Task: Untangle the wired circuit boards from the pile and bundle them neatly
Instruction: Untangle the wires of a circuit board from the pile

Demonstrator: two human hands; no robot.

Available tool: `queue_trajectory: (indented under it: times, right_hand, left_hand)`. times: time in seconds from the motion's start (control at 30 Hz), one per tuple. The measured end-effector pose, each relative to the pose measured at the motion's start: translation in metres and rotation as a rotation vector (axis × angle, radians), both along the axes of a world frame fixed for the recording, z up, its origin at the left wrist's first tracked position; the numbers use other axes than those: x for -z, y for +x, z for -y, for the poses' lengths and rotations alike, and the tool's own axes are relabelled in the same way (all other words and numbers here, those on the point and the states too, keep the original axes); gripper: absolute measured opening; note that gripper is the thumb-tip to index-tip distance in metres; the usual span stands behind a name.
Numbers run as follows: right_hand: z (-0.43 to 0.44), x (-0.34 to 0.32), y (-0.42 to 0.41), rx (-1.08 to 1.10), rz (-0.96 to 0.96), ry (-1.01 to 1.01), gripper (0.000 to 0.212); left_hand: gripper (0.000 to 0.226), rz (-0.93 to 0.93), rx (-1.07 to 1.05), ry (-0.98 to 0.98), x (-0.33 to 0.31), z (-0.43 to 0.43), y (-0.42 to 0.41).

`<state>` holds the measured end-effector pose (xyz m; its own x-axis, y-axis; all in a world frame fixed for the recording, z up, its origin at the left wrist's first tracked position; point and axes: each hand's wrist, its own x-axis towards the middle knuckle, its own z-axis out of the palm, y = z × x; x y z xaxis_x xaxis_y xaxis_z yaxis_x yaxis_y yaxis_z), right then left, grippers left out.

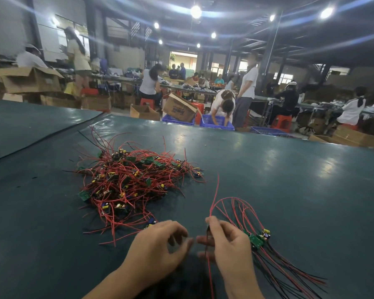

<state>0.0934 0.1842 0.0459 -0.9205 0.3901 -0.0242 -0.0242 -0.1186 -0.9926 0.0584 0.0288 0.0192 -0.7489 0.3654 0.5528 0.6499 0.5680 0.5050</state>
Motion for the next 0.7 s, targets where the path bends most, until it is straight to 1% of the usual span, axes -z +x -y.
queue_trajectory:
  times: [0.03,0.07,0.1,0.13,0.2,0.23,0.27,0.3,0.4,0.5,0.57,0.63,0.7]
  right_hand:
    - [-0.004,-0.002,0.0,0.019,-0.005,-0.011,0.018]
    - [-0.008,-0.003,0.0,0.033,-0.008,0.023,0.014]
    - [-0.012,-0.003,0.001,0.05,-0.011,0.106,0.01]
    - [-0.016,-0.003,0.002,0.081,-0.016,0.237,0.009]
    - [-0.022,0.0,0.004,0.18,-0.054,0.588,0.01]
    - [-0.024,0.001,0.005,0.217,-0.078,0.74,0.008]
    - [-0.024,0.001,0.006,0.227,-0.077,0.847,0.005]
    - [-0.023,0.001,0.008,0.218,-0.042,0.92,0.004]
    - [-0.026,0.006,0.008,0.203,0.136,1.084,0.016]
    - [-0.034,0.008,0.007,0.189,0.251,1.202,0.024]
    - [-0.037,0.009,0.006,0.173,0.291,1.251,0.029]
    - [-0.039,0.009,0.006,0.153,0.307,1.277,0.037]
    - [-0.036,0.01,0.006,0.142,0.254,1.246,0.038]
  left_hand:
    - [0.019,-0.093,-0.052,-0.056,0.0,0.003,-0.003]
    - [0.016,-0.147,-0.089,-0.103,0.0,0.006,-0.005]
    - [0.013,-0.159,-0.124,-0.156,0.0,0.009,-0.007]
    - [0.013,-0.149,-0.171,-0.214,0.0,0.013,-0.009]
    - [0.017,-0.117,-0.24,-0.316,0.004,0.017,-0.014]
    - [0.015,-0.088,-0.255,-0.342,0.005,0.019,-0.015]
    - [0.013,-0.048,-0.258,-0.352,0.006,0.02,-0.017]
    - [0.016,-0.015,-0.259,-0.347,0.008,0.022,-0.019]
    - [0.025,-0.006,-0.266,-0.349,0.01,0.024,-0.023]
    - [0.035,0.017,-0.327,-0.397,0.009,0.023,-0.022]
    - [0.037,0.039,-0.329,-0.385,0.012,0.025,-0.024]
    - [0.034,0.043,-0.293,-0.346,0.01,0.027,-0.026]
    - [0.031,0.017,-0.271,-0.303,0.007,0.027,-0.026]
